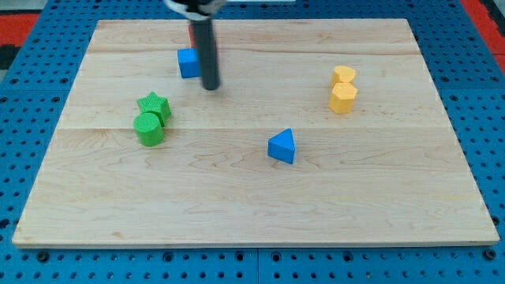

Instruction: Push the blue triangle to the center of the board

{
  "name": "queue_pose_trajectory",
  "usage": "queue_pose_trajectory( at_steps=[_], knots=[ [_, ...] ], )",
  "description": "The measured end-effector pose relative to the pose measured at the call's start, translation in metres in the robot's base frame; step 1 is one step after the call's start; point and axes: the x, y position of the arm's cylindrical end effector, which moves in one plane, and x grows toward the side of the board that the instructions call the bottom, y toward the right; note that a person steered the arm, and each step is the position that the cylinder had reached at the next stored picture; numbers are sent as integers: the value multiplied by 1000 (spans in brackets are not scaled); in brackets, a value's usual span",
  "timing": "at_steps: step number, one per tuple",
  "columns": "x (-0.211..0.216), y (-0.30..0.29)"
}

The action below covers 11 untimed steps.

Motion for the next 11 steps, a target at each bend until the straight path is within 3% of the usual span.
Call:
queue_pose_trajectory(
  at_steps=[1, 2, 4, 5, 6, 11],
  knots=[
    [24, 59],
    [76, 61],
    [150, 129],
    [192, 118],
    [181, 94],
    [57, 89]
  ],
)
